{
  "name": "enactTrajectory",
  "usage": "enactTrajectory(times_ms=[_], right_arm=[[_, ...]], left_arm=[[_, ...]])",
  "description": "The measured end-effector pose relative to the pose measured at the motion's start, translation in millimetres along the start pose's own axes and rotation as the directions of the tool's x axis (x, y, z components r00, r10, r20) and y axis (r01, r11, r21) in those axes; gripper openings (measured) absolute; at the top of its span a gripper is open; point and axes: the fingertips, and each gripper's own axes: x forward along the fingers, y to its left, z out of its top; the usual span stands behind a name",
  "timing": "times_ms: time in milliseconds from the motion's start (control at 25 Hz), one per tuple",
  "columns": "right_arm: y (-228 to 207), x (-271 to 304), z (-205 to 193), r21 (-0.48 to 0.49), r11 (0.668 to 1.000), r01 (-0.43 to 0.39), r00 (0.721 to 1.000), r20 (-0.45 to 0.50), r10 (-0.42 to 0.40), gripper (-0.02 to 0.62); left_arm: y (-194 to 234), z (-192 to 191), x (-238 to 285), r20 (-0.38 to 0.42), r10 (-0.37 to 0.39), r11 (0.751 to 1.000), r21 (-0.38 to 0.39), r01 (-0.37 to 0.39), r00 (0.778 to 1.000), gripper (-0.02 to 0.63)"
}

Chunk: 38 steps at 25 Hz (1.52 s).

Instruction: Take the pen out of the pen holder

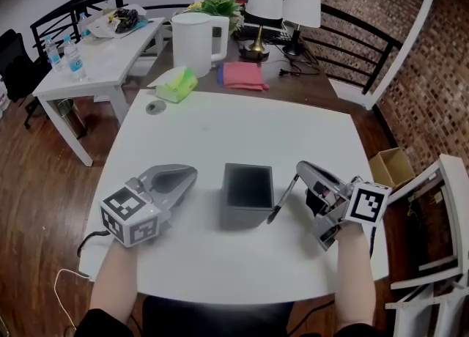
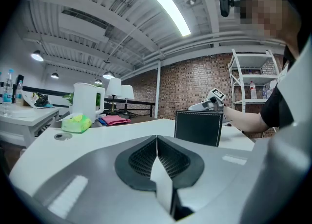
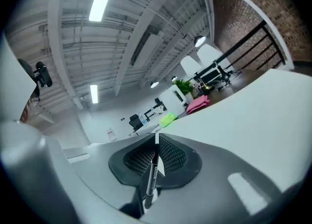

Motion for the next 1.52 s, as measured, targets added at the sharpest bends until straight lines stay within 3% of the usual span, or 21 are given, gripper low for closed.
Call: enactTrajectory(times_ms=[120,280,600,760,1000,1360,1520], right_arm=[[-15.7,18.5,-12.4,0.019,0.998,0.056,0.998,-0.028,-0.055,0.040],[-30.1,33.9,-24.4,-0.056,0.987,0.153,0.987,-0.046,-0.155,0.045],[-35.9,47.7,-33.6,-0.143,0.966,0.214,0.975,-0.023,-0.219,0.057],[-32.6,53.1,-37.4,-0.195,0.955,0.222,0.972,-0.033,-0.232,0.092],[-36.0,41.1,-35.8,-0.229,0.946,0.231,0.971,-0.009,-0.239,0.069],[-43.2,-1.8,-29.9,-0.401,0.866,0.298,0.953,0.078,-0.292,0.021],[-36.5,-10.4,-26.9,-0.428,0.849,0.309,0.951,0.128,-0.281,0.014]], left_arm=[[-0.3,-0.6,0.0,0.000,-0.001,1.000,0.000,0.001,1.000,0.003],[-0.4,-0.9,-0.1,-0.004,-0.001,1.000,-0.001,0.001,1.000,0.004],[-0.9,-1.6,1.0,-0.005,-0.008,1.000,0.001,0.008,1.000,0.003],[-0.7,-1.7,0.4,-0.005,-0.009,1.000,0.001,0.009,1.000,0.003],[-0.8,-1.9,0.3,-0.005,-0.008,1.000,-0.001,0.008,1.000,0.005],[0.2,-1.1,-0.2,-0.002,-0.003,1.000,0.002,0.003,1.000,0.003],[0.3,-0.3,-0.7,0.005,0.011,1.000,0.000,-0.011,1.000,0.005]])
